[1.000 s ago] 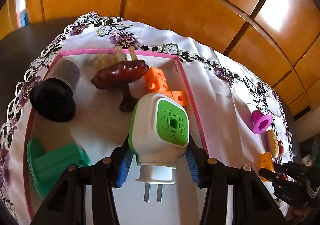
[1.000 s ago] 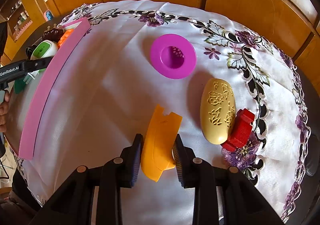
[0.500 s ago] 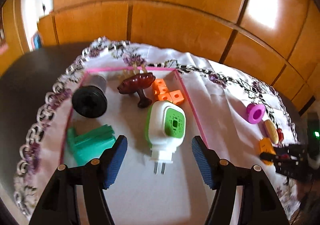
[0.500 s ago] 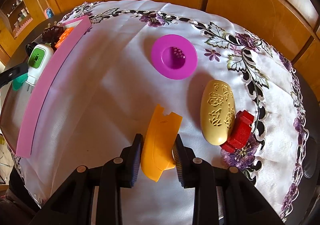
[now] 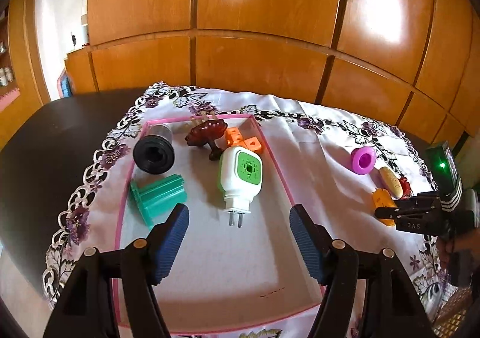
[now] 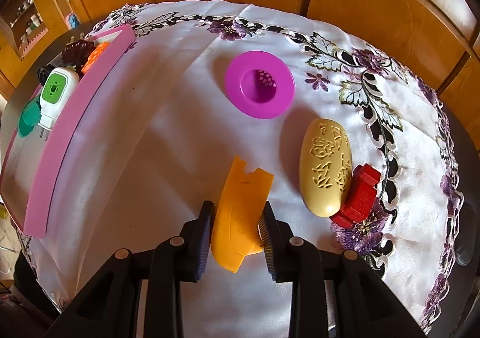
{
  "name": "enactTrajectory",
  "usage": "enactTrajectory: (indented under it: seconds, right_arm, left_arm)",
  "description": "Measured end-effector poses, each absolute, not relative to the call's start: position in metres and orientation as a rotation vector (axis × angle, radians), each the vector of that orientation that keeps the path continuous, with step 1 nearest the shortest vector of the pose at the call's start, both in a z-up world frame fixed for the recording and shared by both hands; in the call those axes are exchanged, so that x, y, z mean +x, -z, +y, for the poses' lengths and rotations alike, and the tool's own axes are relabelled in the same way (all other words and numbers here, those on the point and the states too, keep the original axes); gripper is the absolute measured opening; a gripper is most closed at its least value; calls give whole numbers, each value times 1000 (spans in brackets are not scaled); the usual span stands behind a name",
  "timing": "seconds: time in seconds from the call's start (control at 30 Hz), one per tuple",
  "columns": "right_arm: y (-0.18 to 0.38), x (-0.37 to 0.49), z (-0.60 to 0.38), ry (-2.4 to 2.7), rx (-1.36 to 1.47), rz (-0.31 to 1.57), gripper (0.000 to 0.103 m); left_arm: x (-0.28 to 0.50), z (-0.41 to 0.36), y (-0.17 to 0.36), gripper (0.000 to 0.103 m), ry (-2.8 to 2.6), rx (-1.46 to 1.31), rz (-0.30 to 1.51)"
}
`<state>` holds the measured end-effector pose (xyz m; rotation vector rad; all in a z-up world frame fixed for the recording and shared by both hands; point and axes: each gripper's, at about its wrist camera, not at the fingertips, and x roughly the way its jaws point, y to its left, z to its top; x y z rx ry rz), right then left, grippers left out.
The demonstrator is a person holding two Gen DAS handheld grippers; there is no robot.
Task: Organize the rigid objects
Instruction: 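Carry the yellow curved piece into the tray and open the right tool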
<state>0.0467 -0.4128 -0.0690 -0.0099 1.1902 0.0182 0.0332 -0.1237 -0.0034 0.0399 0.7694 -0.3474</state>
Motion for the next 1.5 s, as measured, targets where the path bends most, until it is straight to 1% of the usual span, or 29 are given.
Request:
enactTrajectory:
  seconds: [0.43, 0.53, 1.13, 1.3, 1.5]
  right_arm:
    - [69, 46, -408, -10, -70, 1173, 30]
    - [68, 47, -409, -8, -58, 1178, 30]
    - [65, 49, -404, 32, -76, 1192, 30]
    - [47, 45, -398, 55, -67, 1166, 30]
    - [12, 36, -367, -24, -29, 1073, 29]
  left_arm:
    - [27, -104, 10, 71, 259, 28, 779]
    - [27, -95, 10, 72, 234, 15, 775]
    - [28, -43, 14, 72, 107, -39, 783]
    - [27, -31, 16, 72, 98, -62, 781]
    - [29, -18, 17, 72, 86, -93, 779]
